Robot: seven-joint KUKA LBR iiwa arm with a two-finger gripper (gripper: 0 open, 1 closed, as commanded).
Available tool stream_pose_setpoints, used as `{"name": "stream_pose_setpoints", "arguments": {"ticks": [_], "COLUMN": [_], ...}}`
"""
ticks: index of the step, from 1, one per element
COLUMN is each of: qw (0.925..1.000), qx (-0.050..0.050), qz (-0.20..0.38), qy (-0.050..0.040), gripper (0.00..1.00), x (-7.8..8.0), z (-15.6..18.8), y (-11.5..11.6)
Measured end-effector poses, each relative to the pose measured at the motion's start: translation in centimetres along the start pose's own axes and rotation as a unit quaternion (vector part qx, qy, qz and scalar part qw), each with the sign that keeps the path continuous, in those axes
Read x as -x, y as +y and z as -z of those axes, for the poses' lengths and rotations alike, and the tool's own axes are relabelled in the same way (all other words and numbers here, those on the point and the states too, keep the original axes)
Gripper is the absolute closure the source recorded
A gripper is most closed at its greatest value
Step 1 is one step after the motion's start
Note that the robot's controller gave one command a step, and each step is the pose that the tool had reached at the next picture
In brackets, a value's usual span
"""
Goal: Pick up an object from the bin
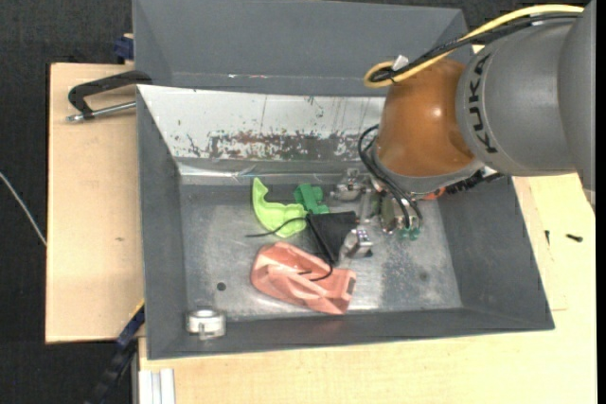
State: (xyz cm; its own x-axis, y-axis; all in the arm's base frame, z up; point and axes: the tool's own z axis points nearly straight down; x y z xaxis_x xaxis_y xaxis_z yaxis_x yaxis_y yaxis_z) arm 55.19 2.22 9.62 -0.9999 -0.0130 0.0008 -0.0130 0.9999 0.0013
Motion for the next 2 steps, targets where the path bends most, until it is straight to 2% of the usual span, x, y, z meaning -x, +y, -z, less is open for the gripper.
{"name": "stream_pose_setpoints", "arguments": {"ticks": [1,2], "qw": [0.9949,0.9919], "qx": [0.000,0.000], "qz": [-0.101,-0.127], "qy": [-0.0032,-0.0040], "gripper": [0.00,0.00], "x": [-0.1,1.9], "z": [1.2,-2.1], "y": [0.1,1.1]}}
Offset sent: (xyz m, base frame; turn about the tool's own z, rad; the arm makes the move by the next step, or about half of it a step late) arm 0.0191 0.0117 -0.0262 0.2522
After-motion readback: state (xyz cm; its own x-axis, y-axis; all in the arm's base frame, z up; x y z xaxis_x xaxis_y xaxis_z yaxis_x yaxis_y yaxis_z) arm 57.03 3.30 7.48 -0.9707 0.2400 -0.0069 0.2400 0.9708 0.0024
